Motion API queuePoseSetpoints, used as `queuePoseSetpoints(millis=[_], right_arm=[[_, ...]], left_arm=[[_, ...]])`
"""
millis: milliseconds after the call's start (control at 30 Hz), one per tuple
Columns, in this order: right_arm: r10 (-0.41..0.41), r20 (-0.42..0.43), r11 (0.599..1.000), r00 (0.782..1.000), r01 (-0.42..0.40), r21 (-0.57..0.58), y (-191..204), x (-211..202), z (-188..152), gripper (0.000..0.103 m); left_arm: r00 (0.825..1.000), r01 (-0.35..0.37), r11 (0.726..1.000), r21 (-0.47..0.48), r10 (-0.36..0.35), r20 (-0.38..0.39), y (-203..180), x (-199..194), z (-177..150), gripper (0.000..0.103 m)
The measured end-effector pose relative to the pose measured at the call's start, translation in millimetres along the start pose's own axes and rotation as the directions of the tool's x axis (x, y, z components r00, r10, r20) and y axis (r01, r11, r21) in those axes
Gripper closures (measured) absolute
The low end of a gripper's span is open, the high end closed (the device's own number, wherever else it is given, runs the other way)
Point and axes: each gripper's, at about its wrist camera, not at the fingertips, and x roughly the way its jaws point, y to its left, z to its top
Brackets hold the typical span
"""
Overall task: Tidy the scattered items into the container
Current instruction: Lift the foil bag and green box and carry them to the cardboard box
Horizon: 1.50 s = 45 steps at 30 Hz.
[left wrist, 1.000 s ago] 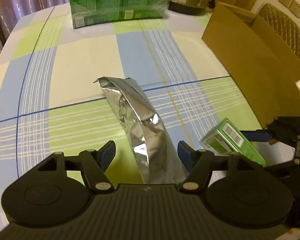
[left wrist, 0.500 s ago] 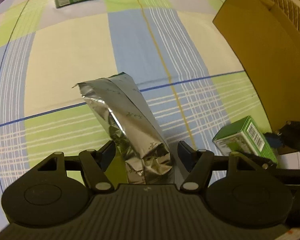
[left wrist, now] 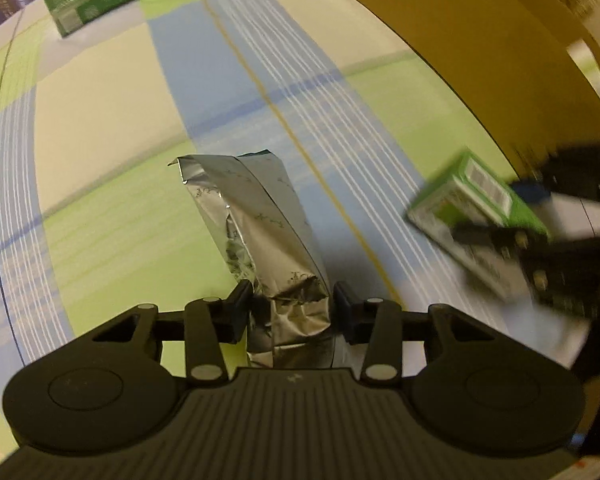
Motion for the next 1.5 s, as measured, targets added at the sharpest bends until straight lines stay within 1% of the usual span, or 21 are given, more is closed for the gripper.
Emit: queuePoseSetpoints(millis=[133, 200, 267, 333, 433, 533, 600, 667, 800, 900, 967, 1067, 1300, 1433, 1500], right_arm=[[0.006, -0.015, 1.000, 1.000, -0.006, 0.017, 4.7, -10.5, -21.1, 0.076], [0.008, -0.023, 1.000, 1.000, -0.008, 0.025, 6.5, -12.2, -29.1, 0.076], [0.007, -0.030, 0.999, 1.000, -0.006, 0.032, 8.4, -12.3, -34.9, 0.076], [0.007, -0.034, 0.999, 0.999, -0.005, 0.044, 9.1, -12.8, -39.1, 0.076], [0.008, -0.030, 0.999, 1.000, -0.006, 0.052, 11.0, -14.4, -40.5, 0.075], [0.010, -0.026, 0.999, 1.000, -0.009, 0.051, 10.8, -15.0, -39.8, 0.075], [0.009, -0.025, 0.999, 1.000, -0.008, 0.043, 10.4, -14.8, -39.1, 0.075], [0.002, -0.025, 0.999, 1.000, -0.001, 0.040, 9.6, -13.7, -38.9, 0.073], [-0.012, -0.026, 0.999, 1.000, 0.013, 0.038, 10.9, -11.2, -40.5, 0.061], [-0.012, -0.027, 0.999, 1.000, 0.013, 0.037, 12.4, -11.2, -43.7, 0.060], [-0.013, -0.030, 0.999, 0.999, 0.014, 0.039, 12.3, -11.5, -46.3, 0.060], [-0.010, -0.034, 0.999, 0.999, 0.011, 0.043, 9.6, -12.9, -49.5, 0.060], [-0.001, -0.041, 0.999, 0.999, 0.003, 0.047, 6.6, -13.4, -52.4, 0.060], [0.001, -0.045, 0.999, 0.999, 0.002, 0.047, 7.4, -11.0, -53.0, 0.059], [0.001, -0.046, 0.999, 0.999, 0.001, 0.050, 7.4, -9.9, -52.5, 0.060]], left_arm=[[0.999, 0.023, 1.000, 0.002, -0.023, -0.027, -16.3, -8.4, -29.7, 0.065], [0.999, 0.026, 0.999, -0.022, -0.026, -0.030, -18.2, -11.1, -36.7, 0.065], [0.999, 0.019, 0.999, -0.049, -0.021, -0.031, -16.3, -11.2, -38.9, 0.056], [1.000, 0.008, 0.996, -0.083, -0.010, -0.028, -13.1, -8.5, -38.2, 0.052], [0.999, 0.019, 0.992, -0.125, -0.024, -0.033, -9.5, -2.5, -36.3, 0.052], [0.999, 0.017, 0.991, -0.136, -0.023, -0.045, -11.0, 5.5, -33.6, 0.052], [0.999, 0.011, 0.992, -0.128, -0.017, -0.047, -12.8, 9.0, -31.9, 0.049], [0.999, -0.004, 0.994, -0.110, -0.002, -0.051, -15.6, 9.9, -30.4, 0.049], [0.995, -0.075, 0.996, -0.039, 0.073, -0.061, -28.6, 13.6, -32.6, 0.049], [0.992, -0.117, 0.993, -0.004, 0.117, -0.052, -37.7, 15.2, -36.0, 0.050], [0.993, -0.113, 0.994, -0.005, 0.113, -0.045, -38.1, 13.9, -37.1, 0.060], [0.993, -0.112, 0.994, 0.014, 0.112, -0.038, -37.8, 9.6, -40.6, 0.066], [0.993, -0.110, 0.993, 0.030, 0.111, -0.042, -38.9, 7.4, -47.8, 0.066], [0.991, -0.127, 0.991, 0.036, 0.128, -0.045, -42.8, 8.9, -48.9, 0.058], [0.990, -0.131, 0.991, 0.033, 0.132, -0.045, -43.2, 9.2, -48.5, 0.058]])
